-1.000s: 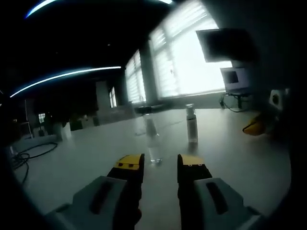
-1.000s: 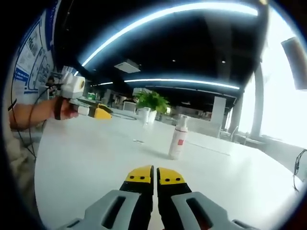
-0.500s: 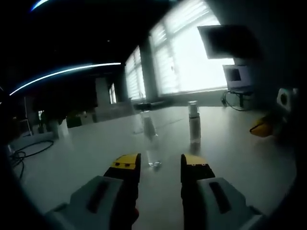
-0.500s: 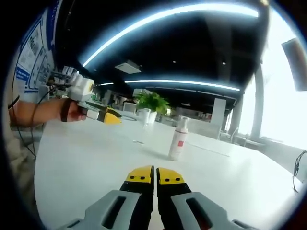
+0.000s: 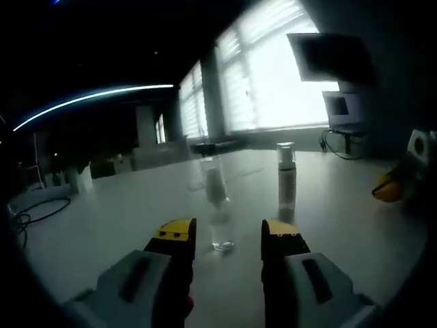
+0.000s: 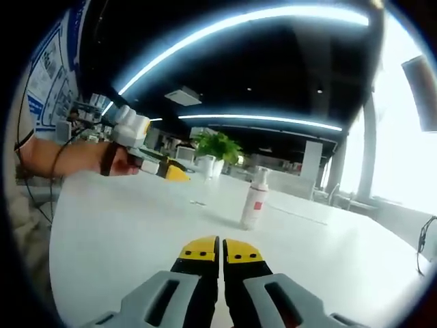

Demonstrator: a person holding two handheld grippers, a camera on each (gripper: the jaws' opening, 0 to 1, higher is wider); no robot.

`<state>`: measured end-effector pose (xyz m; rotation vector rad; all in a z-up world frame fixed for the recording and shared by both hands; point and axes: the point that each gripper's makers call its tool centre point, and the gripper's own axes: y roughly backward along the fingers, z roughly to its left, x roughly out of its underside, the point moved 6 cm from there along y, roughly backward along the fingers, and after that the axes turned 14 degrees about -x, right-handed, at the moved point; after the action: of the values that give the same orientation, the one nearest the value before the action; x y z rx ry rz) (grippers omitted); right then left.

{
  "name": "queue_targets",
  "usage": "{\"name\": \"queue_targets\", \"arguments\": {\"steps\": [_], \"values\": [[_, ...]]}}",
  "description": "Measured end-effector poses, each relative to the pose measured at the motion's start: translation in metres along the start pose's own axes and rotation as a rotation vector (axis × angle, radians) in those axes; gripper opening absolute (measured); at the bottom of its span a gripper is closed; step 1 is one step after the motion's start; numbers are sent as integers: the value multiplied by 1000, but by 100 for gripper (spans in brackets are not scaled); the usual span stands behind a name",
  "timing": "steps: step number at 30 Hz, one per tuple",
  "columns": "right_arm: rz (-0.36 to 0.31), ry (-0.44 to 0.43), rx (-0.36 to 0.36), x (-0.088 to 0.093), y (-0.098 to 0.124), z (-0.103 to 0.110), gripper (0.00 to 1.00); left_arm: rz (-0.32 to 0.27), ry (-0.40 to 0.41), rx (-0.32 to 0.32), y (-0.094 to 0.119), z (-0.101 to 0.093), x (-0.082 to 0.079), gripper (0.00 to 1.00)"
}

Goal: Clamp pump bottle remove cover press pump head put on cover

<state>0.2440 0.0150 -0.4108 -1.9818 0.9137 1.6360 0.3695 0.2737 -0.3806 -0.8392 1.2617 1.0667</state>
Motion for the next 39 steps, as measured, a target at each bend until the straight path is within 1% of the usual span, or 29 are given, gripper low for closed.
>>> {"name": "queue_targets", "arguments": {"steps": [3,7,9,11,13,16,21,25,27,29,30,33,37,39], "values": [[2,0,0,1,0,-1,0,8,12,-10,-10,1,2,30],[3,1,-3,0,0,0,0,18,18,-14,-13,-2,4,30],[3,1,-4,0,0,0,0,27,26,-16,-18,0,6,30],[3,3,-5,0,0,0,0,36,64,-24,-21,-1,9,30],[4,4,-5,0,0,0,0,39,76,-20,-28,-1,11,30],[4,5,-3,0,0,0,0,38,64,-18,-32,-7,10,30],[5,7,-4,0,0,1,0,43,47,-26,-39,-11,9,30],[5,7,-5,0,0,1,0,41,38,-34,-44,-11,9,30],[7,8,-3,1,0,1,0,25,33,-44,-44,-11,10,29],[8,8,-3,1,0,1,0,22,33,-49,-50,-11,12,28],[9,9,-2,1,-1,1,0,14,42,-45,-51,-11,13,28],[10,11,-1,1,0,1,0,20,53,-50,-57,-8,17,28],[15,15,-3,1,-1,1,0,11,64,-47,-59,-5,21,27],[15,18,-4,1,0,2,0,4,85,-47,-61,-2,25,26]]}}
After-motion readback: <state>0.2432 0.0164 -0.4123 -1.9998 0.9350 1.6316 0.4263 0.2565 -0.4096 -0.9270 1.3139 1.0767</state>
